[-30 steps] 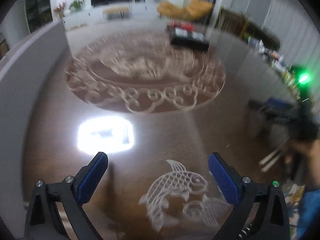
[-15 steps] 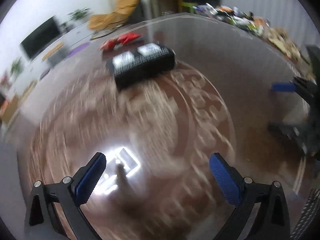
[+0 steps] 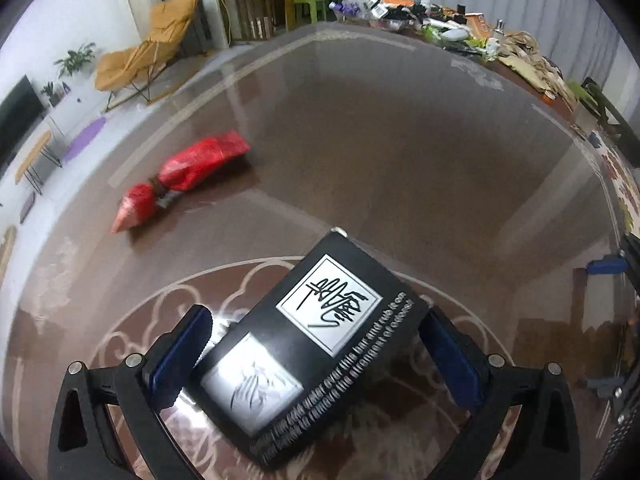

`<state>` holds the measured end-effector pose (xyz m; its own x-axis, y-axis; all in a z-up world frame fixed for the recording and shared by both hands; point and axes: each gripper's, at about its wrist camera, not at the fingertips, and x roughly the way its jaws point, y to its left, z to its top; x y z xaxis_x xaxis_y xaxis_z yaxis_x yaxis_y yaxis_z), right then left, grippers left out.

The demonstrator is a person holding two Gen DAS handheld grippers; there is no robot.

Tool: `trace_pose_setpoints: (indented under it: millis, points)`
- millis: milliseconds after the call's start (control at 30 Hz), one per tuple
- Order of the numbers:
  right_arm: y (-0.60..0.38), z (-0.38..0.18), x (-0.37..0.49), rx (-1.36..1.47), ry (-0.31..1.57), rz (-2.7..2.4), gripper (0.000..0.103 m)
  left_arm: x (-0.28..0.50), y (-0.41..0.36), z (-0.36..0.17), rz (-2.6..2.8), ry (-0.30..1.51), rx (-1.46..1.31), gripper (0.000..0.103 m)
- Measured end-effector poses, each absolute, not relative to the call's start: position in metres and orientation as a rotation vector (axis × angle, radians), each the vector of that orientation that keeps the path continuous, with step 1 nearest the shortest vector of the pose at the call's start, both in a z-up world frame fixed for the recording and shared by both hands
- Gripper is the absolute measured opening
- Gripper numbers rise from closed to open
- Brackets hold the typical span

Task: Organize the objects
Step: 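Close the left tool across the black soap box, then hold the black box in the left tool while the right tool moves to the red candy packet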

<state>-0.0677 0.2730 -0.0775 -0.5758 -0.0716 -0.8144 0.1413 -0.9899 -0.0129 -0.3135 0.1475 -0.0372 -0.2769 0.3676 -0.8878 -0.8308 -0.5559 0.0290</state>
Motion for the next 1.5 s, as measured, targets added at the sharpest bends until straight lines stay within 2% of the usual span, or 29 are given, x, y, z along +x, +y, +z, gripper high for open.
trace_pose_setpoints:
  millis: [33,100,133,267,567,700,800,933,1033,1133,1167,1233,1267,1300,1500]
  points:
    - [0.273,-0.078,-0.068,1.382,0.115,-2.684,0.103,-0.315,0.147,-0.039,1.936,0.613,-1.140,0.092]
    - [0.273,-0.078,-0.068,1.382,0.115,-2.685,0.103,-0.318,0.143,-0.038,2.012,0.529,-1.128,0.061]
    - [0.273,-0.078,-0.068,1.382,0.115,-2.684,0.103,-0.319,0.139,-0.037,2.072,0.491,-1.141,0.057]
    - [0.273,-0.078,-0.068,1.382,0.115,-2.685,0.103,-0.303,0.112,-0.037,2.243,0.379,-1.208,0.058]
    - [0.271,-0.076,-0.073,1.367,0.137,-2.653,0.103,-0.201,-0.005,-0.041,2.522,0.223,-1.315,0.058]
    - [0.273,-0.074,-0.139,1.342,0.203,-2.550,0.103,-0.175,-0.028,-0.046,2.596,0.178,-1.284,0.059]
    - [0.275,-0.055,-0.215,1.218,0.231,-2.540,0.103,-0.168,-0.031,-0.048,2.611,0.167,-1.268,0.059]
    - [0.239,-0.034,-0.325,1.136,0.562,-2.510,0.102,-0.170,-0.026,-0.047,2.625,0.157,-1.278,0.060]
    - [0.210,-0.035,-0.386,1.195,0.658,-2.456,0.095,-0.171,-0.029,-0.045,2.625,0.155,-1.279,0.060]
    - [0.187,-0.044,-0.427,1.261,0.593,-2.401,0.090,-0.172,-0.027,-0.045,2.623,0.152,-1.279,0.060]
    - [0.182,-0.050,-0.435,1.284,0.564,-2.383,0.086,-0.172,-0.028,-0.044,2.623,0.152,-1.279,0.060]
    - [0.177,-0.064,-0.447,1.371,0.450,-2.311,0.057,-0.173,-0.028,-0.045,2.623,0.152,-1.279,0.060]
    - [0.178,-0.063,-0.447,1.360,0.371,-2.309,0.035,-0.173,-0.028,-0.045,2.622,0.152,-1.279,0.060]
    - [0.178,-0.063,-0.442,1.360,0.330,-2.325,0.022,-0.172,-0.029,-0.045,2.620,0.149,-1.279,0.061]
    - [0.174,-0.066,-0.365,1.335,0.228,-2.393,0.020,-0.171,-0.029,-0.045,2.618,0.151,-1.278,0.062]
